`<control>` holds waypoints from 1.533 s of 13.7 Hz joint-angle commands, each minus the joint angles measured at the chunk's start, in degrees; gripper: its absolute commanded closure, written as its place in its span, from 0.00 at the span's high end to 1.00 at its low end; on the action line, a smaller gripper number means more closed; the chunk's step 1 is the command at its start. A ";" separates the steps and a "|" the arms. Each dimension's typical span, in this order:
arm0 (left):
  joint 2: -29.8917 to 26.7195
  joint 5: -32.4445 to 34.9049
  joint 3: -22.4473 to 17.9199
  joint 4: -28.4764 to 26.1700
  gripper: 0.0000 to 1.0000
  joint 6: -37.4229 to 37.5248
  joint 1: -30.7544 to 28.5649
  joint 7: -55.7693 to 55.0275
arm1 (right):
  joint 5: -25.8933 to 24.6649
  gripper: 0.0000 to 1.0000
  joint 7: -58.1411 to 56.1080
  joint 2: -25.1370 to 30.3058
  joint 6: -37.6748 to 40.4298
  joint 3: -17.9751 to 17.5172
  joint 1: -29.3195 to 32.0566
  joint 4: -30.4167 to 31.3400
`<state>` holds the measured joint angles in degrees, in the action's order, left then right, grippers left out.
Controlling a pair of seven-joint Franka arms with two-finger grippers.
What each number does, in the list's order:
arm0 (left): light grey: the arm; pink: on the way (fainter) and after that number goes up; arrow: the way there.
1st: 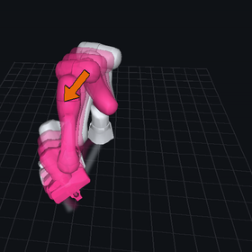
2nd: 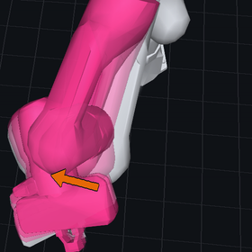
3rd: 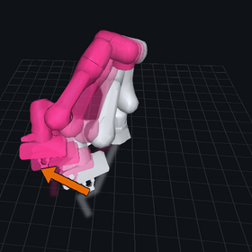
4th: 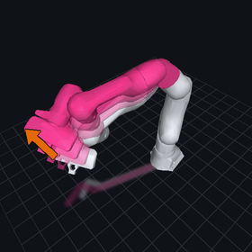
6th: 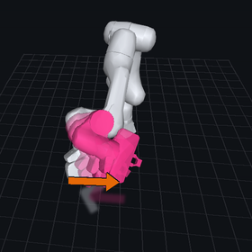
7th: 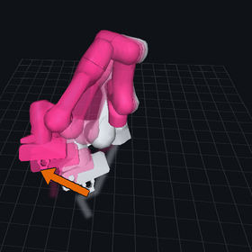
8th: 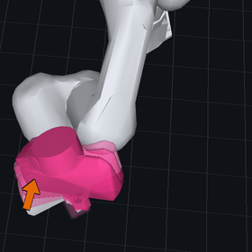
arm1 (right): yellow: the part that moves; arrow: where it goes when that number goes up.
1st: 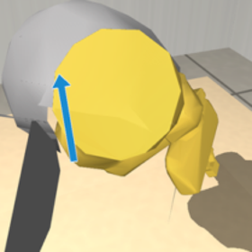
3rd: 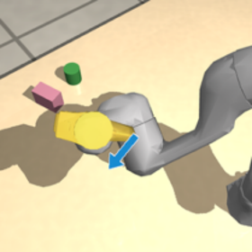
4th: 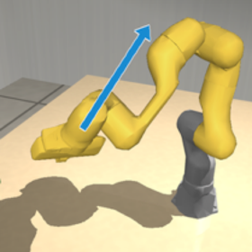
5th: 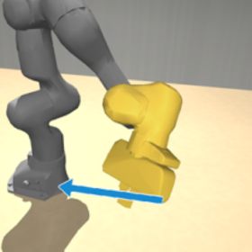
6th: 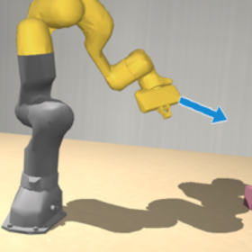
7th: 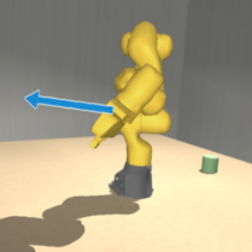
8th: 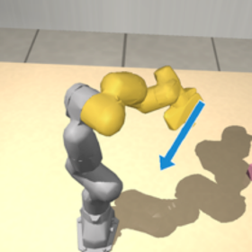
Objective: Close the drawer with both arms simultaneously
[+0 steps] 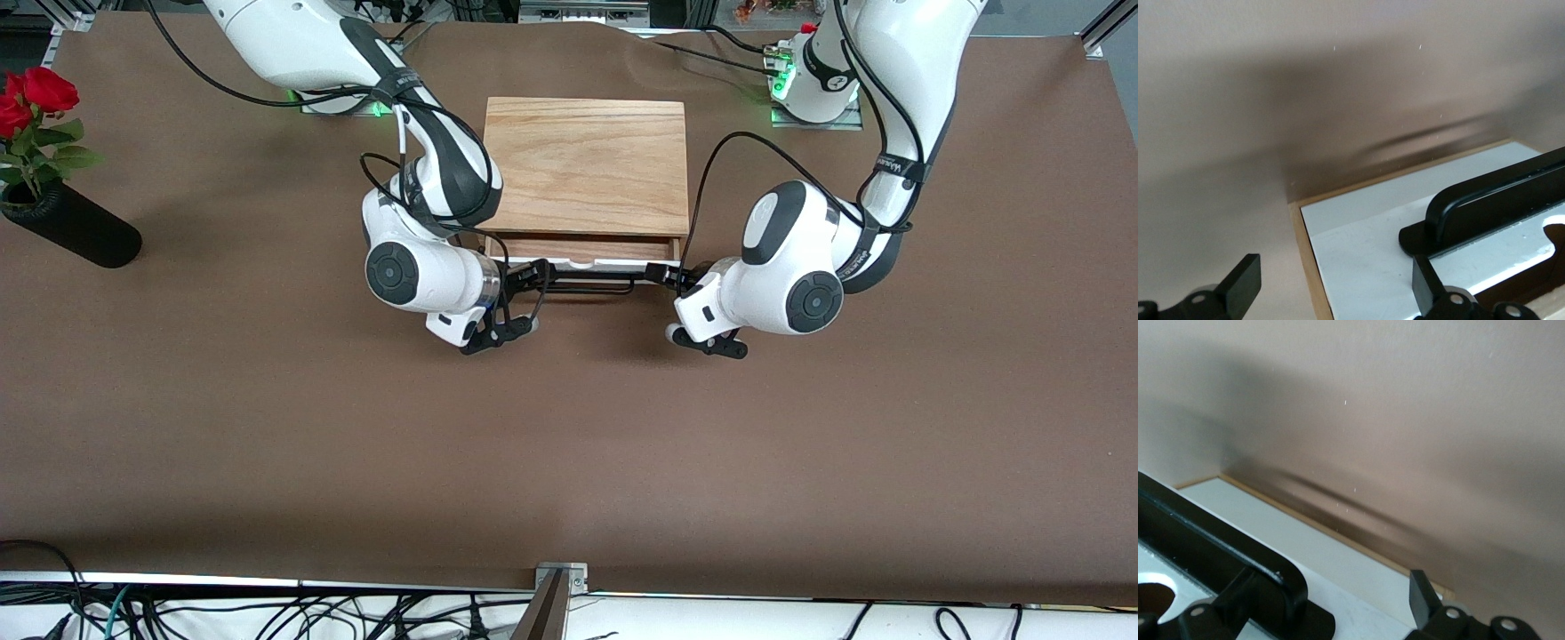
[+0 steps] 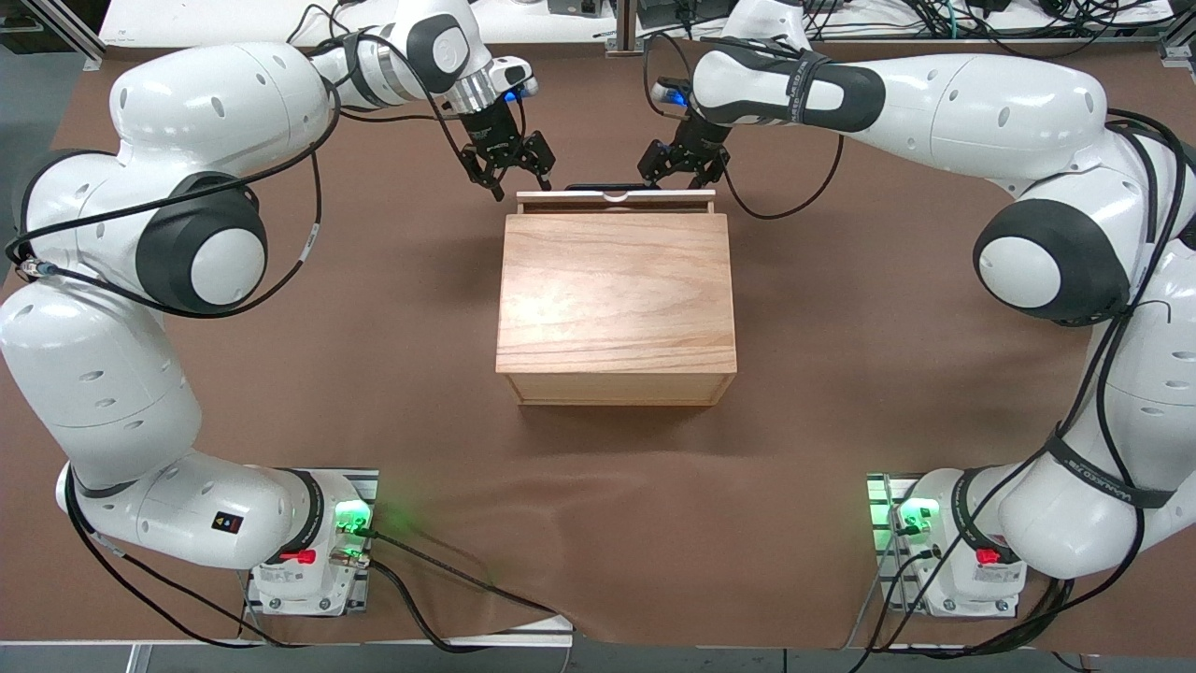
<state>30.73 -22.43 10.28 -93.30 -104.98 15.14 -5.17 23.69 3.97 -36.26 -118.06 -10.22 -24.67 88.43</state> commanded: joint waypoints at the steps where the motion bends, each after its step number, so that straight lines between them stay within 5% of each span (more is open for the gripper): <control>1: -0.41 -1.13 0.09 -0.30 1.00 3.10 -0.38 1.04 | 0.92 1.00 -0.45 -0.21 3.62 -1.11 0.06 -0.72; 17: 0.65 -1.04 0.00 2.41 1.00 11.72 -1.86 0.34 | 0.74 1.00 -0.89 -0.30 14.53 -1.11 0.33 -1.24; 21: -2.59 2.80 -0.70 6.46 1.00 12.60 -4.15 0.69 | -0.22 1.00 -0.80 -0.30 14.44 0.46 1.20 -9.57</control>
<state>30.91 -22.02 9.85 -88.54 -94.30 12.12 -5.11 23.83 3.82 -36.76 -106.17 -10.58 -24.34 83.53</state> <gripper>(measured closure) 0.000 0.000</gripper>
